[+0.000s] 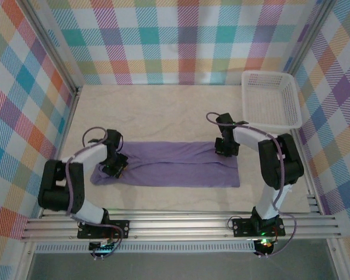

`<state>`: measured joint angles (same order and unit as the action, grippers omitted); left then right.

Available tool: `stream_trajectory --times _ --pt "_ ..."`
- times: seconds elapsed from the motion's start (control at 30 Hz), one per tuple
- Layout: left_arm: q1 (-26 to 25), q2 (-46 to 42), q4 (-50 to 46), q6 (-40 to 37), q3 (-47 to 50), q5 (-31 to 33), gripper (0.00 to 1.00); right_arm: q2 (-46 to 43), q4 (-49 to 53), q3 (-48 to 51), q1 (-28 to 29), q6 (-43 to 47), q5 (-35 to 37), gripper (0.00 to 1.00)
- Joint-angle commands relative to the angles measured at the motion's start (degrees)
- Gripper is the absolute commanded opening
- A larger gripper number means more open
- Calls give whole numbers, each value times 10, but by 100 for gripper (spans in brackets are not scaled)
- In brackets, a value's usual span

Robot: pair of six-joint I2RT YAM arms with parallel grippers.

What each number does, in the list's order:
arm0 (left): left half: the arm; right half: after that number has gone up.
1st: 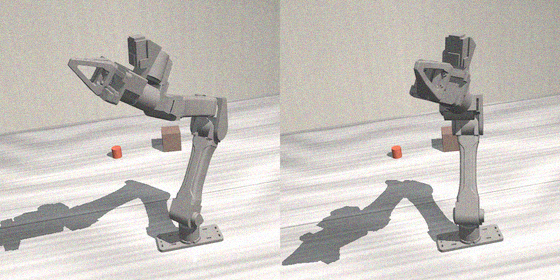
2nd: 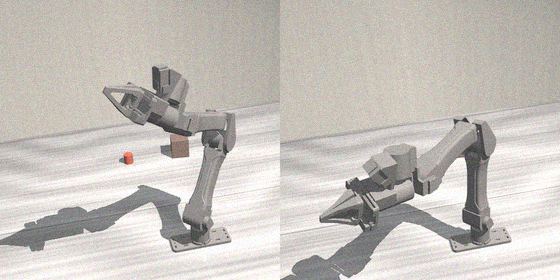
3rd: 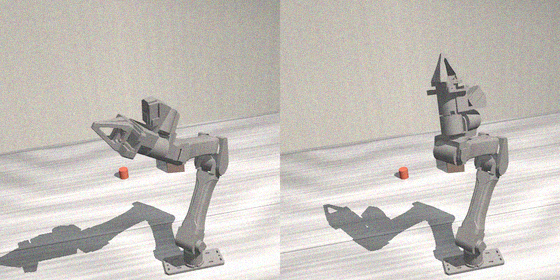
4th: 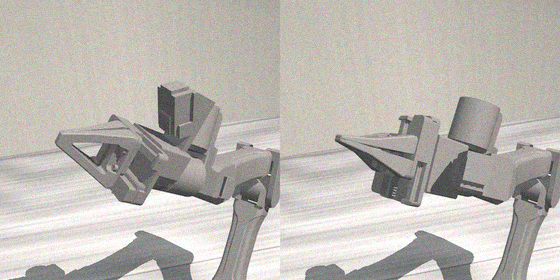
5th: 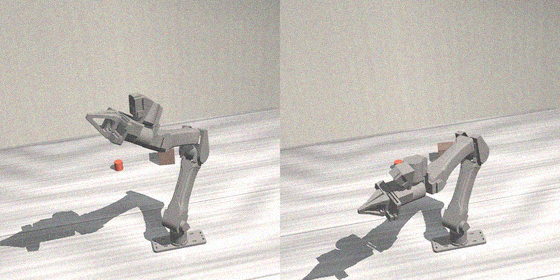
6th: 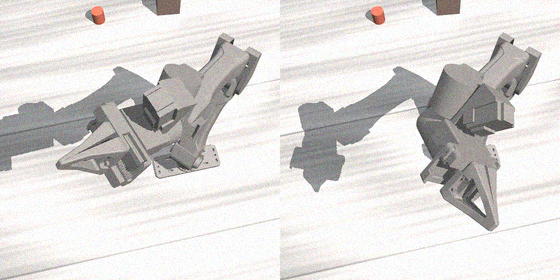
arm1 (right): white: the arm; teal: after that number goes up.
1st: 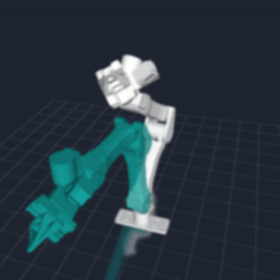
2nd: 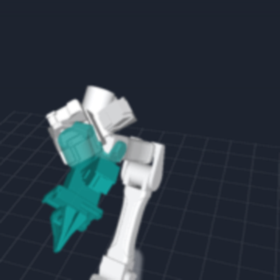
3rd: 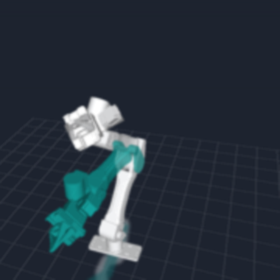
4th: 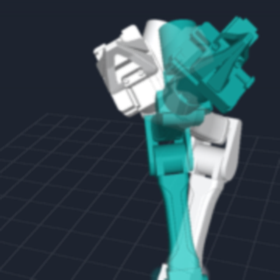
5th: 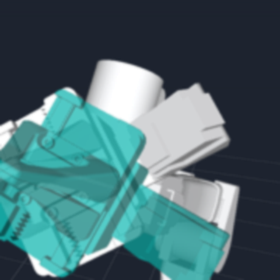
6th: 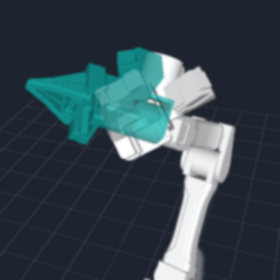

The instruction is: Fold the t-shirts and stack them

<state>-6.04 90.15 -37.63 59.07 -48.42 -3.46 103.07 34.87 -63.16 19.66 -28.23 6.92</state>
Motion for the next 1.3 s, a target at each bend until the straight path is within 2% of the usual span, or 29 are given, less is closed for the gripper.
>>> stream_trajectory --times 0.0,0.13,0.2,0.3,0.4,0.53,0.7,0.87,0.97,1.07,1.13,1.2,1.27 --pt "17 119 31 -48 -82 6 31 -12 56 27 -1 -6 -26 18" --pt "27 244 -1 -72 -249 11 29 -46 85 53 12 -26 -37 19" --pt "26 299 5 -81 -330 -6 29 -68 89 70 28 -42 -47 19" --pt "12 387 -7 -101 -467 -46 23 -94 85 102 59 -80 -69 19" --pt "-13 466 -56 -116 -608 -51 22 -108 59 135 91 -127 -102 19" --pt "-40 535 -31 -110 -716 -88 23 -114 23 154 133 -181 -142 19" --pt "-68 608 -25 -110 -841 -120 24 -89 -12 131 177 -229 -193 19" --pt "-76 644 -10 -127 -939 -152 31 -59 -58 101 208 -261 -237 20" --pt "-76 619 -66 -173 -1003 -103 44 -65 -31 85 210 -256 -208 20" --pt "-78 532 -108 -220 -985 -9 53 -121 -3 79 208 -240 -157 29" --pt "-86 448 -119 -240 -918 51 58 -165 5 80 199 -225 -142 37" --pt "-90 358 -104 -231 -806 63 58 -207 7 88 178 -204 -141 43" --pt "-99 266 -87 -202 -668 39 57 -241 18 97 151 -174 -141 45"
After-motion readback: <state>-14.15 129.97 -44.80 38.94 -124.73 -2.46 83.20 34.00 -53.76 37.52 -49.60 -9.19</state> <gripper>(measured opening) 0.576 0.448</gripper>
